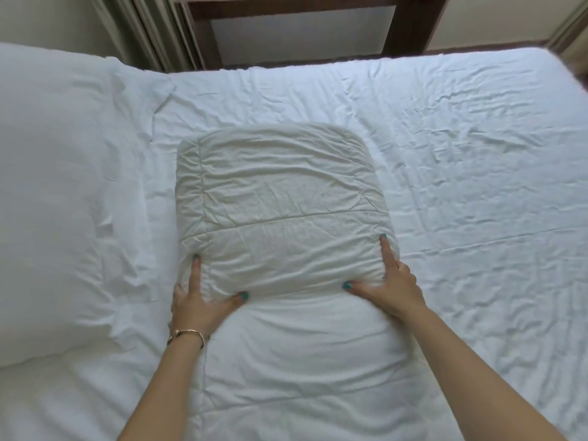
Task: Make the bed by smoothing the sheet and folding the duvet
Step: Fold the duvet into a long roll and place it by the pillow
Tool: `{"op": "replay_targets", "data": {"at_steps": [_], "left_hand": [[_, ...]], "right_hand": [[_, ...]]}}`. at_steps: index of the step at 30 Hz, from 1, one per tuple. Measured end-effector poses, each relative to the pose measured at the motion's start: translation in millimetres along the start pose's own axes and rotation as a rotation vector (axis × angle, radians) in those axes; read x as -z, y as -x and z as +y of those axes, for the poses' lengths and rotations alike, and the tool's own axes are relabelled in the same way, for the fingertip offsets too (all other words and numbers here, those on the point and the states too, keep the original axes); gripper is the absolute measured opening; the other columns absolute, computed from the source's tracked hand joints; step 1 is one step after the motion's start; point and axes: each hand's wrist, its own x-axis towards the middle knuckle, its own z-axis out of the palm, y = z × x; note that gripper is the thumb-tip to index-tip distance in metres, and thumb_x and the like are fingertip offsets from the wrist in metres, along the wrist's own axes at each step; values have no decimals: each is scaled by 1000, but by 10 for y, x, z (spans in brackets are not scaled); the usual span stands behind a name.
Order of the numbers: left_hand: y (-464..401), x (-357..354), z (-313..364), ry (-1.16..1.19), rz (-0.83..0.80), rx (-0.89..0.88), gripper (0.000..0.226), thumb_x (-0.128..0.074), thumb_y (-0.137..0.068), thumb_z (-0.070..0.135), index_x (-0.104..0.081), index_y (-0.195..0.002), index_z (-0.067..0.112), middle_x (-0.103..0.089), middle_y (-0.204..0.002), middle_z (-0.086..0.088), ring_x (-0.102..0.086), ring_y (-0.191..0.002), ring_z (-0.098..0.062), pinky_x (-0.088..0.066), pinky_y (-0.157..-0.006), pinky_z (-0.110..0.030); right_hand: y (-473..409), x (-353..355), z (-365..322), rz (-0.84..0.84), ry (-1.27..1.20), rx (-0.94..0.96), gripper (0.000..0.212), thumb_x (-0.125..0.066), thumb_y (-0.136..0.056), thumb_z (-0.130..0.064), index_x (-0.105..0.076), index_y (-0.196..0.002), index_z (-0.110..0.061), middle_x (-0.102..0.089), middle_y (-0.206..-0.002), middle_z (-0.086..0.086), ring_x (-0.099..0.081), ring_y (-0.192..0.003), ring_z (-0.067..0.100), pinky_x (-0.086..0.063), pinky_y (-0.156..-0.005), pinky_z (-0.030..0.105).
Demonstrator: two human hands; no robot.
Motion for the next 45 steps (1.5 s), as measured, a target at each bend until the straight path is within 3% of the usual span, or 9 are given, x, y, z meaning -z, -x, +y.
{"op": "replay_targets", "data": {"at_steps": [4, 10, 16, 23, 28, 32, 38, 42, 45], "left_hand": [[-109, -86, 121, -30, -80, 47, 129, -65, -28, 91, 29, -115, 77, -11, -150, -14, -31, -134, -42, -31, -109, -55], [-314, -296, 80, -109, -17, 117, 137, -61, -18, 95, 35, -112, 75, -8, -152, -14, -27, -137, -43, -28, -109, -61], [-294, -354, 136, -152, 7, 145, 135, -70, -35, 86, 35, -117, 72, -12, -145, -9, -29, -131, -40, -32, -107, -55], [-277, -369, 156, -120, 144, 52, 132, -70, -31, 87, 10, -135, 66, -34, -125, -11, -45, -116, -39, -45, -92, -52], [-203, -324, 238, -91, 148, 7, 126, -74, -33, 82, -2, -135, 62, -42, -124, -12, -54, -108, -36, -50, -88, -46], [276, -129, 290, -20, 109, -98, 119, -77, -42, 74, -6, -136, 59, -42, -125, -12, -56, -104, -33, -50, -90, -41], [1435, 49, -352, 94, 0, -155, 117, -80, -43, 69, -13, -138, 54, -47, -125, -12, -58, -103, -30, -50, -86, -33], [2188, -110, -1165, 145, -113, -106, 117, -78, -35, 72, -15, -133, 59, -54, -121, -7, -59, -105, -27, -51, -84, -33], [2323, -212, -1575, 153, -122, -72, 115, -80, -36, 68, -20, -134, 57, -54, -120, -8, -58, -106, -29, -51, -83, -35]], "right_hand": [[-163, 17, -20, -47, -49, 0, 139, -66, -33, -91, 30, -131, -64, -18, -154, 15, -34, -133, 40, -35, -106, 54], [-371, -197, 127, 31, -144, 69, 139, -69, -33, -87, 26, -133, -65, -33, -122, 11, -54, -101, 38, -49, -89, 49], [-519, -299, 270, 33, -145, 113, 137, -66, -34, -89, 23, -134, -65, -31, -114, 5, -55, -96, 35, -49, -80, 45], [-601, -370, 235, 40, -146, 105, 133, -65, -36, -89, 18, -136, -64, -34, -108, 1, -56, -84, 28, -45, -69, 36], [-598, -364, 178, 30, -98, 76, 126, -65, -41, -88, 20, -132, -68, -42, -115, 4, -59, -97, 33, -44, -75, 40], [-89, -10, 113, 77, -67, 104, 123, -72, -49, -79, 9, -140, -60, -52, -128, 13, -57, -112, 35, -47, -89, 44], [1481, 42, 418, 94, 8, 111, 125, -75, -49, -76, 6, -142, -57, -50, -133, 8, -55, -115, 34, -45, -86, 41], [2389, -334, 844, 4, 60, -5, 131, -72, -42, -79, 24, -131, -66, -45, -125, 3, -57, -111, 28, -45, -79, 36], [2597, -707, 997, -31, 130, -93, 131, -69, -49, -80, 32, -130, -62, -38, -127, 5, -57, -108, 30, -44, -76, 35]]}}
